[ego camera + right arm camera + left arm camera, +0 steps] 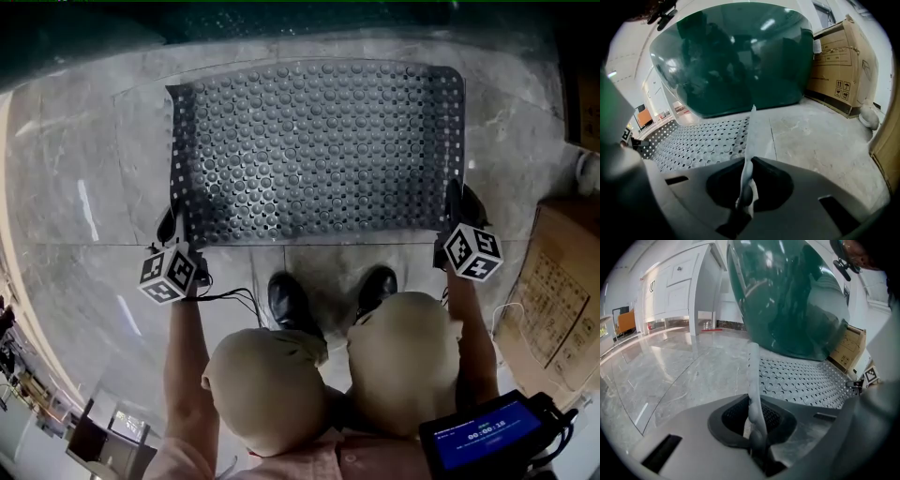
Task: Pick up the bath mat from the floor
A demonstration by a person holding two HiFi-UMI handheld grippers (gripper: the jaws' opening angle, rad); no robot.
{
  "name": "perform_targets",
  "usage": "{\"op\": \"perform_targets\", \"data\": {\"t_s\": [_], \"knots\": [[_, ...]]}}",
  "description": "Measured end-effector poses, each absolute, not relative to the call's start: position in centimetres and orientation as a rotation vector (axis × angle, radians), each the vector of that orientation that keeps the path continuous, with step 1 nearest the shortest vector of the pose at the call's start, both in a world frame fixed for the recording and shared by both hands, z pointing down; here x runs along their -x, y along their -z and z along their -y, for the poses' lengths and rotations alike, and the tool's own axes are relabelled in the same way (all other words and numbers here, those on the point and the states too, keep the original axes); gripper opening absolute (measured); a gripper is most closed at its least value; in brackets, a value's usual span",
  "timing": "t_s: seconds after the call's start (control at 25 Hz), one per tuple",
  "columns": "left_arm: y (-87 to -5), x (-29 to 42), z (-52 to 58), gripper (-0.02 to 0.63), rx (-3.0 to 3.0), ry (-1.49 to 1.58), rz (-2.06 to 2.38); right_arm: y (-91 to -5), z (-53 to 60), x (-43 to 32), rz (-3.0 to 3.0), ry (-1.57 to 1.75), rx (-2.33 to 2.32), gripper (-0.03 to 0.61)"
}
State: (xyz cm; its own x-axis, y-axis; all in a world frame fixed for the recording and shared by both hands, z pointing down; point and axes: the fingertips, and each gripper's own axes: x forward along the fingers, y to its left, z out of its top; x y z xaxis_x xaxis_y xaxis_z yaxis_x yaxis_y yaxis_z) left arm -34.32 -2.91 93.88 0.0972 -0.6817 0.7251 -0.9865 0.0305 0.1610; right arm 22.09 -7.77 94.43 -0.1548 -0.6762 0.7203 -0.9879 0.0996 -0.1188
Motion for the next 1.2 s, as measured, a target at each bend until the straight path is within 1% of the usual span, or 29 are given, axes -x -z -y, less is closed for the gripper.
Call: {"op": "perform_targets", "data": {"t_s": [0.36, 0.6, 1.2], "knots": [[-91.6, 32.4, 2.8, 0.037, -1.726, -0.550, 1.638, -91.7, 7.7, -20.8, 1.909, -0.797, -1.615, 0.026], [-88.3, 31.1, 3.1, 0.037, -1.735, -0.524, 1.627, -89.0, 7.8, -18.8, 1.932, -0.804, -1.593, 0.026], [-84.3, 27.8, 3.5, 0.035, -1.751, -0.511, 1.585, -84.2, 7.6, -15.3, 1.998, -0.788, -1.534, 0.026]]}}
